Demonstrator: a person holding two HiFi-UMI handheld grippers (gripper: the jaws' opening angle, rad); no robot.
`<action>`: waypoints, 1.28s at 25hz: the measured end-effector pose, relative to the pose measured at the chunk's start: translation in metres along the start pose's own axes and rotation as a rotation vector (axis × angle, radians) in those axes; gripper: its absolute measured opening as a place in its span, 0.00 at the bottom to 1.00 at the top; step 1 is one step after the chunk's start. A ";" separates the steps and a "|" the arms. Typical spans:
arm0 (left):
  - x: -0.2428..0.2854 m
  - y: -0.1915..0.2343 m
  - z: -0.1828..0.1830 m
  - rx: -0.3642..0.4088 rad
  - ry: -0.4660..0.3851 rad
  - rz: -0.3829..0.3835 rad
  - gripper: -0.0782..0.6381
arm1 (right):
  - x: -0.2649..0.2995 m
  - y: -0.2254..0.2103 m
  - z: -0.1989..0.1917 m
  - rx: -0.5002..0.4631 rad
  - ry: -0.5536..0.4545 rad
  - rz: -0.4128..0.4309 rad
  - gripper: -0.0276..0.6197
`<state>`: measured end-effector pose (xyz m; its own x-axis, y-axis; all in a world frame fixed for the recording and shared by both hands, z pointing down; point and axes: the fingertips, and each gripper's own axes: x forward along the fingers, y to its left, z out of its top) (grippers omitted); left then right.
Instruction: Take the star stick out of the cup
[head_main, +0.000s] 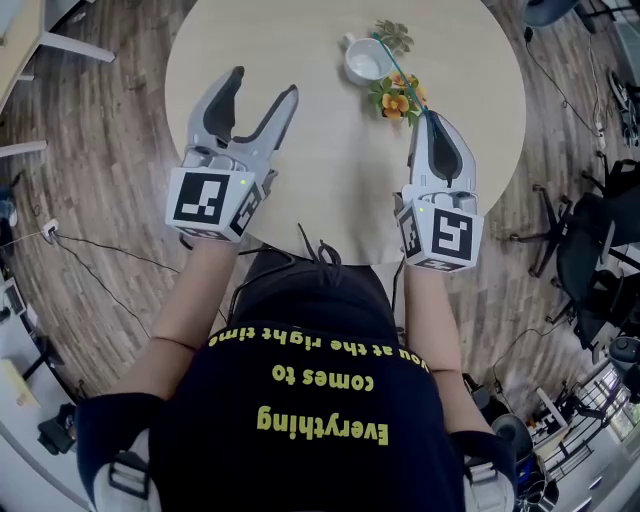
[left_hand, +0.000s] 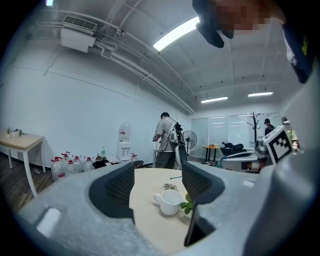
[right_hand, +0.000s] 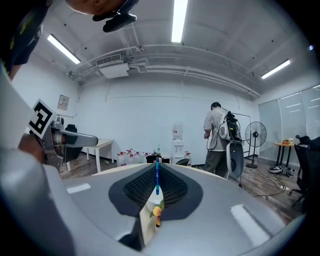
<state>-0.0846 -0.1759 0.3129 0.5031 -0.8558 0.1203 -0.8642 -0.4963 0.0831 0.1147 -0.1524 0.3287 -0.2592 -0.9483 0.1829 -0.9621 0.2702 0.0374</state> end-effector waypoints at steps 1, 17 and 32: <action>-0.002 -0.001 0.002 0.002 -0.005 0.000 0.53 | -0.003 -0.001 0.005 -0.002 -0.013 -0.003 0.09; -0.025 -0.019 0.036 0.029 -0.071 0.009 0.53 | -0.054 -0.007 0.062 -0.034 -0.158 -0.028 0.09; -0.031 -0.025 0.047 0.046 -0.086 0.016 0.53 | -0.074 -0.012 0.076 -0.038 -0.209 -0.039 0.09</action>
<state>-0.0789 -0.1435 0.2610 0.4879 -0.8722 0.0354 -0.8728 -0.4867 0.0365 0.1386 -0.0978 0.2404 -0.2379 -0.9709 -0.0273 -0.9688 0.2352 0.0777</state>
